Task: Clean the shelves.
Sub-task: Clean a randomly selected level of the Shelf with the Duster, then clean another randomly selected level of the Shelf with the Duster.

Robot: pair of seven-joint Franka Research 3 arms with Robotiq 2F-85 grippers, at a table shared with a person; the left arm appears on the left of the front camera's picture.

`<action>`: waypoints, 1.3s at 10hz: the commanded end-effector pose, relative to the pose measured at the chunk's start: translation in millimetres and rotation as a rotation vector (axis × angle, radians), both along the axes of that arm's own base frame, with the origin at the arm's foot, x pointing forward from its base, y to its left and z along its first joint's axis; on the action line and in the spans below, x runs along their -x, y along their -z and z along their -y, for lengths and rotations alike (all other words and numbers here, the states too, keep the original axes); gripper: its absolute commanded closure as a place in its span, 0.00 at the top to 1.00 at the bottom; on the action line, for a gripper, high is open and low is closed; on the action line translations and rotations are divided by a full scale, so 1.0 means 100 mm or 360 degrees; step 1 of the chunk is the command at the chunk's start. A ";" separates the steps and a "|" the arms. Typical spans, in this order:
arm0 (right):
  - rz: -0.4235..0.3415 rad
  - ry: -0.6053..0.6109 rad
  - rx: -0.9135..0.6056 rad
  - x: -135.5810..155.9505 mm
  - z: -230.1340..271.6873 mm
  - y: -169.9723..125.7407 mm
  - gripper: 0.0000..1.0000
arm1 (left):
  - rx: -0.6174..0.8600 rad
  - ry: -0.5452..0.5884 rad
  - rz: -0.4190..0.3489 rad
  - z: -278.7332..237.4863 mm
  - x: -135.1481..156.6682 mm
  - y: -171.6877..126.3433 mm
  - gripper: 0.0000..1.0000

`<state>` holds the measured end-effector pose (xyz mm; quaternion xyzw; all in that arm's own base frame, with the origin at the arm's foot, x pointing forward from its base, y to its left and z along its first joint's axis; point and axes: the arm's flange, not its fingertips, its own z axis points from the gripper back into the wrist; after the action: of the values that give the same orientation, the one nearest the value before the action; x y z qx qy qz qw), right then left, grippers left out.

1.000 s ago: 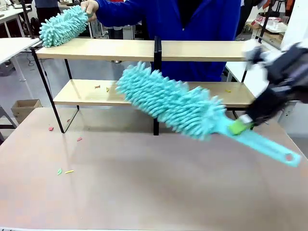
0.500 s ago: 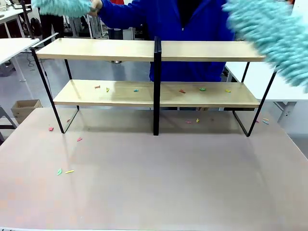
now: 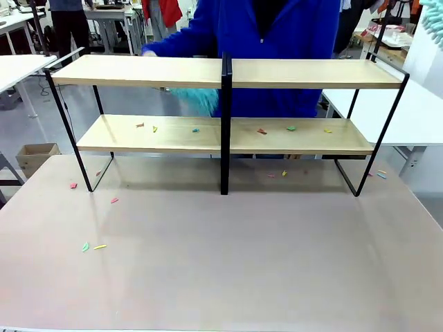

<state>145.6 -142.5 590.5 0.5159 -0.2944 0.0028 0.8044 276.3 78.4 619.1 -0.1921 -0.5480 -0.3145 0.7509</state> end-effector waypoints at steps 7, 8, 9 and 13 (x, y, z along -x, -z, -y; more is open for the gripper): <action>0.0034 -0.0043 0.0002 0.01 -0.04 -0.05 0.00 | 0.0004 0.0013 0.0008 0.00 -0.01 0.01 1.00; 0.0034 -0.0043 0.0002 0.01 -0.04 -0.05 0.00 | 0.0004 0.0013 0.0008 0.00 -0.01 0.01 1.00; 0.0034 -0.0043 0.0002 0.01 -0.04 -0.05 0.00 | 0.0004 0.0013 0.0008 0.00 -0.01 0.01 1.00; -0.0013 -0.0027 0.0004 0.01 -0.04 0.00 0.12 | 0.0004 0.0013 0.0008 0.00 -0.01 0.01 1.00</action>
<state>144.8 -138.3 590.2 0.5177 -0.2859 0.0069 0.8064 276.3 78.3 619.1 -0.1921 -0.5480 -0.3145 0.7509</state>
